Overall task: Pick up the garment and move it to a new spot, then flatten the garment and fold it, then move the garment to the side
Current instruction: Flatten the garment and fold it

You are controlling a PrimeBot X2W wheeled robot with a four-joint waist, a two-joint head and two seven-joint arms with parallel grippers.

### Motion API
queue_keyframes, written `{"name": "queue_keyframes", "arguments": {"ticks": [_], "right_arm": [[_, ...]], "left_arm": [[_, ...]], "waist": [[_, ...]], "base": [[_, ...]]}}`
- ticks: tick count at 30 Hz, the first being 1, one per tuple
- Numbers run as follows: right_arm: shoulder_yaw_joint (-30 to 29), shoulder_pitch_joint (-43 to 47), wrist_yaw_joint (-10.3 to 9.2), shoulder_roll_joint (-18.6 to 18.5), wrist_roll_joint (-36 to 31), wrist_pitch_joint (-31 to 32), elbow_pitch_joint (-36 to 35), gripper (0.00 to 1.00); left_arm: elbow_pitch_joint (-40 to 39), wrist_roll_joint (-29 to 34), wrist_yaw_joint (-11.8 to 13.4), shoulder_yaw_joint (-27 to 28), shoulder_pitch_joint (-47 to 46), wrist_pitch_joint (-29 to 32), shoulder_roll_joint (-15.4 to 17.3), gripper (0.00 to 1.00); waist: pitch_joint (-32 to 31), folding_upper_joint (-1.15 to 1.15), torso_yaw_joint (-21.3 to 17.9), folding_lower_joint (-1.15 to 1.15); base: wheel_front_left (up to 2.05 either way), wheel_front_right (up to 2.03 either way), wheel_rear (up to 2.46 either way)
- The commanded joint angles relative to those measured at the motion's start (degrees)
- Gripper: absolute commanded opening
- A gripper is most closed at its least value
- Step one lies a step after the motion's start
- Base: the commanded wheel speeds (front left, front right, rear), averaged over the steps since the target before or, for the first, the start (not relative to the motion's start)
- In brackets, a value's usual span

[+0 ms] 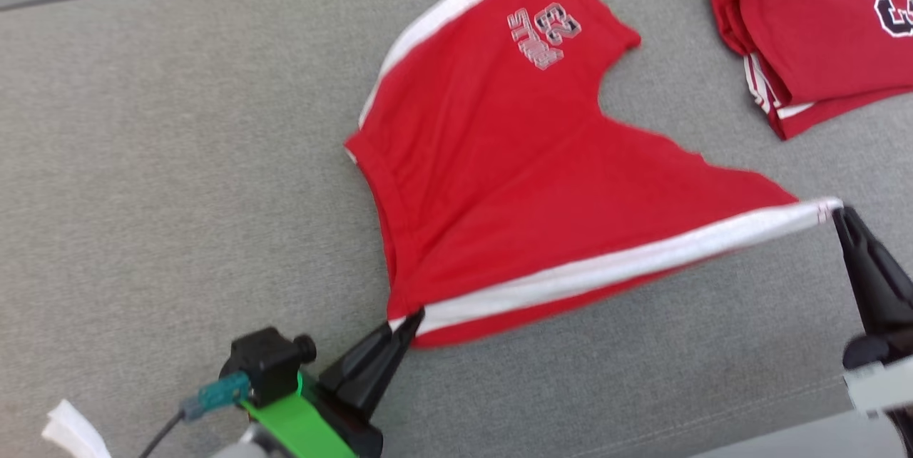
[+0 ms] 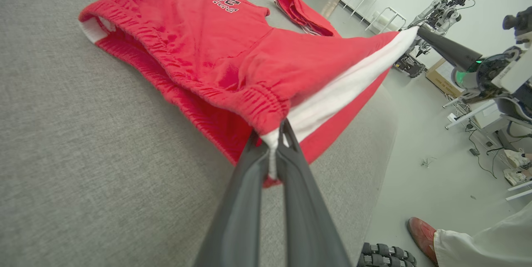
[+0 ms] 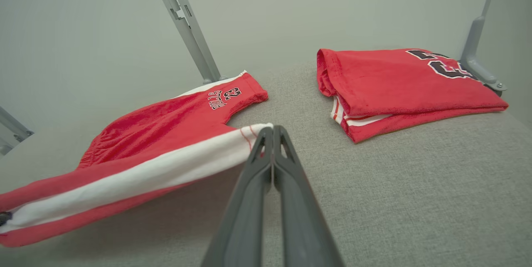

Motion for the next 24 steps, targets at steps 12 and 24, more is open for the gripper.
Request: {"name": "queue_keyframes", "arguments": {"ticks": [12, 24], "right_arm": [[-10.2, 7.5, -0.08, -1.1, -5.5, 7.6, -11.4, 0.0], [-2.0, -20.6, -0.08, -3.7, -11.4, 19.0, 4.8, 0.0]], "left_arm": [[-13.6, -6.0, 3.7, 1.9, 1.4, 4.4, 1.9, 0.0], [4.1, -16.5, -0.7, 4.9, -13.1, 8.9, -13.2, 0.0]], "waist": [[-4.8, 0.0, 7.1, 0.0], [1.8, 0.0, 11.2, 0.0]], "base": [[0.0, 0.0, 0.0], [0.0, 0.0, 0.0]]}}
